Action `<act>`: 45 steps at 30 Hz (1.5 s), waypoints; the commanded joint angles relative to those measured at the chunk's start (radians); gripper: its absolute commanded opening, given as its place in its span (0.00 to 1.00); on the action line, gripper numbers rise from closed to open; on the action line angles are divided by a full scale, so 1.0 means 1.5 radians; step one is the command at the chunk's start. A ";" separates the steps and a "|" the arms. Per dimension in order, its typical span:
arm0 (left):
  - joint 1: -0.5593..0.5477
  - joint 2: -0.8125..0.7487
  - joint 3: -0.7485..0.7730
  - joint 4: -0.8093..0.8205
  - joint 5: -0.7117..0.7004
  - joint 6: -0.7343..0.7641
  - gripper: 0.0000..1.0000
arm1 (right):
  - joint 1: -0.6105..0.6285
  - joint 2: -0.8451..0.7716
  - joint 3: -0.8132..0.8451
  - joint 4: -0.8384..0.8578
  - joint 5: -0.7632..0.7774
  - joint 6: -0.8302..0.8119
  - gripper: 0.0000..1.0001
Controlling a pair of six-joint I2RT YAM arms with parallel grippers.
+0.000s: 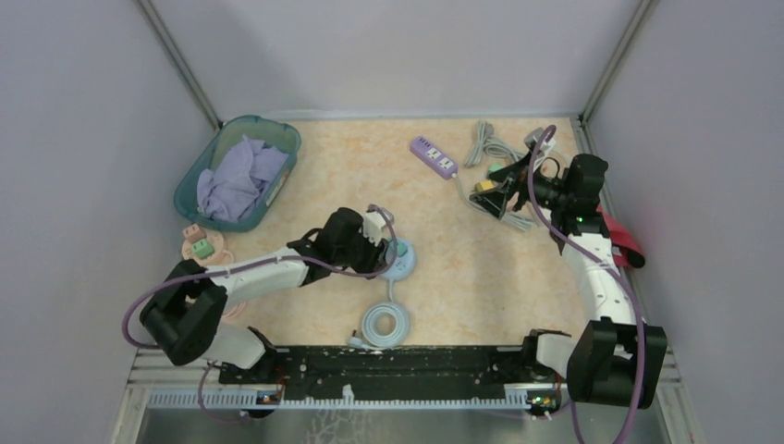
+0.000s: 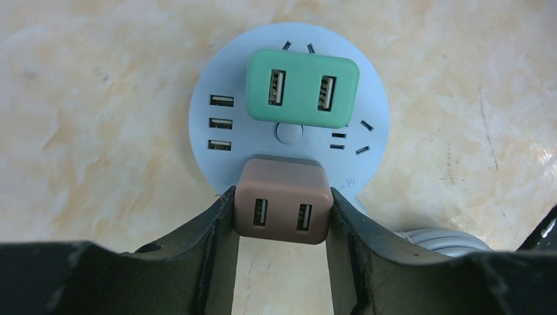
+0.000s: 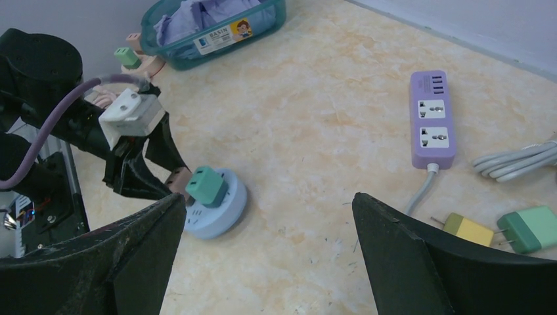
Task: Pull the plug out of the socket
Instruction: Move the socket to the center of the board.
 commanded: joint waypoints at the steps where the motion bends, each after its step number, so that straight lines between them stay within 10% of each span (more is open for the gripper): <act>1: -0.058 0.050 0.050 0.044 0.066 0.120 0.00 | 0.000 -0.006 0.003 0.008 -0.007 -0.016 0.97; 23: -0.154 0.167 0.105 0.081 0.143 0.264 0.07 | 0.000 -0.009 0.005 -0.012 -0.034 -0.050 0.97; 32: -0.166 0.135 0.068 0.149 0.091 0.221 0.41 | 0.000 -0.007 0.004 -0.014 -0.036 -0.054 0.97; 45: -0.166 0.008 -0.017 0.257 0.062 0.188 0.63 | 0.000 -0.005 0.005 -0.018 -0.036 -0.061 0.97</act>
